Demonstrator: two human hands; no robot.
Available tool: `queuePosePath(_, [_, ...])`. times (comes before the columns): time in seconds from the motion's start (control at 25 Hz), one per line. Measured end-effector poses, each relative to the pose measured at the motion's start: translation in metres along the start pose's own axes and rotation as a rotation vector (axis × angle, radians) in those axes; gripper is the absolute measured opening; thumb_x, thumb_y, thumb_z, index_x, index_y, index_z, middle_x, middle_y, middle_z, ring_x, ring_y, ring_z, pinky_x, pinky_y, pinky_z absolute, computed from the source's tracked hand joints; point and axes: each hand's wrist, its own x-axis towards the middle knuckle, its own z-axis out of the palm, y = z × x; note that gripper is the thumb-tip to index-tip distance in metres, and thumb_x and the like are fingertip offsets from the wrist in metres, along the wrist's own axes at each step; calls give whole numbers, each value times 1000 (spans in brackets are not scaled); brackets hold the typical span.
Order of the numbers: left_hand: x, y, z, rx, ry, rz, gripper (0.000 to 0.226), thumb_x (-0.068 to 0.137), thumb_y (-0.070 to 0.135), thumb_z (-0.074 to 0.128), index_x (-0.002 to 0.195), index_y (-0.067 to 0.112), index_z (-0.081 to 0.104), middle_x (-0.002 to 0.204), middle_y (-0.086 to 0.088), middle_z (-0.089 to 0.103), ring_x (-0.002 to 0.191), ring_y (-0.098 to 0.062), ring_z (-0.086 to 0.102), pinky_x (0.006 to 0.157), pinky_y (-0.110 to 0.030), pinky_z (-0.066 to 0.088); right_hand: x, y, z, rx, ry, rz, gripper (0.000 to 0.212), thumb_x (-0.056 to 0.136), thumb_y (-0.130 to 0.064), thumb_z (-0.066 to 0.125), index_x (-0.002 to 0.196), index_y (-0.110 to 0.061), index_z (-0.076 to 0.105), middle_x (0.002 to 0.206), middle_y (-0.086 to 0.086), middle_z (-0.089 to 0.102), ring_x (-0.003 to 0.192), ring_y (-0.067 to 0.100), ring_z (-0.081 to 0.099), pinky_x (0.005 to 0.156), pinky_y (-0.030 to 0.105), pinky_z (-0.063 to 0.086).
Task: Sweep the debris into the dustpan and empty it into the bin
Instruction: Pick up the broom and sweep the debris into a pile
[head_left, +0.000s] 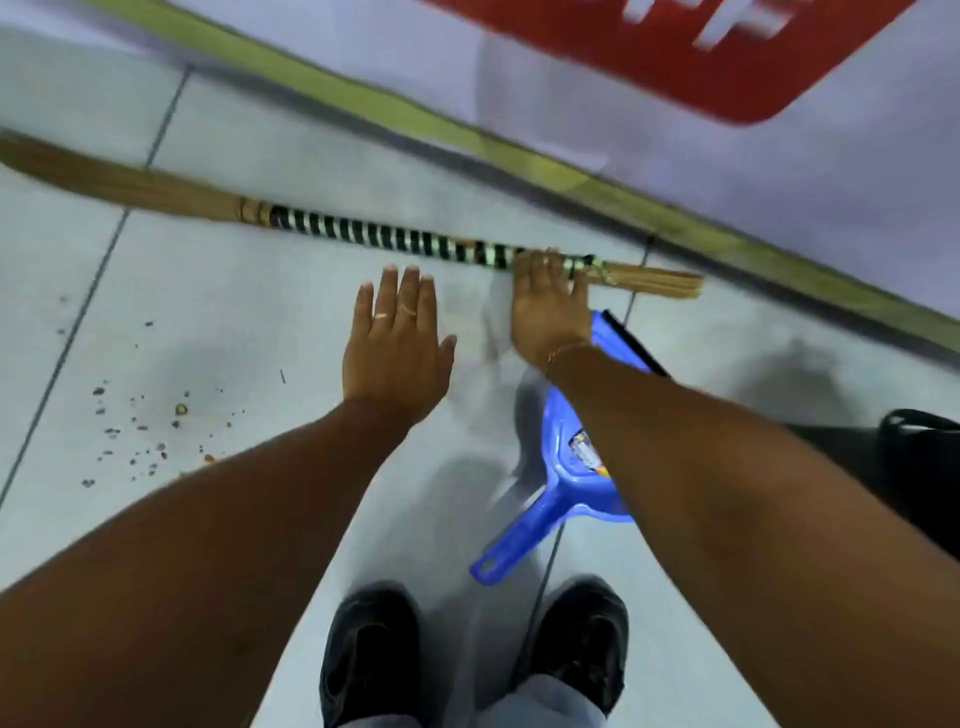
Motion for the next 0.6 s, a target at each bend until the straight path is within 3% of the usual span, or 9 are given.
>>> queuePosePath(0.16, [17, -31, 31, 97, -45, 19, 66, 98, 40, 27, 150, 4, 6, 160, -13, 9, 149, -29, 2, 122, -45, 3, 56, 2, 11, -77, 126, 112, 43, 95, -5, 30, 138, 0, 36, 137, 26, 44, 127, 42, 37, 107, 56, 25])
queuePosePath(0.32, [-14, -45, 4, 80, -106, -71, 65, 98, 39, 28, 150, 4, 9, 160, -14, 12, 149, -29, 4, 122, -45, 5, 28, -18, -41, -144, 51, -93, 34, 85, -13, 49, 117, -3, 57, 121, 19, 57, 114, 38, 47, 98, 44, 36])
queuePosePath(0.44, [-55, -34, -44, -12, -151, -171, 65, 98, 39, 28, 150, 4, 9, 160, -13, 12, 149, -28, 3, 122, -45, 4, -37, -42, -89, 142, -149, -159, 50, 82, -22, 55, 128, -6, 44, 127, 16, 52, 116, 37, 50, 93, 42, 43])
queuePosePath(0.52, [-102, -23, -93, -62, -195, -192, 65, 98, 39, 28, 150, 5, 8, 160, -12, 10, 149, -27, 3, 122, -44, 2, -92, -51, -128, 218, -285, -112, 58, 87, -17, 50, 140, -9, 27, 130, 18, 52, 116, 39, 53, 92, 43, 45])
queuePosePath(0.6, [-149, -14, -136, -99, -248, -190, 65, 98, 40, 28, 150, 6, 7, 161, -10, 9, 149, -26, 1, 122, -43, 1, -138, -47, -158, 309, -319, -33, 57, 89, -14, 47, 141, -11, 22, 128, 22, 54, 114, 42, 55, 91, 45, 46])
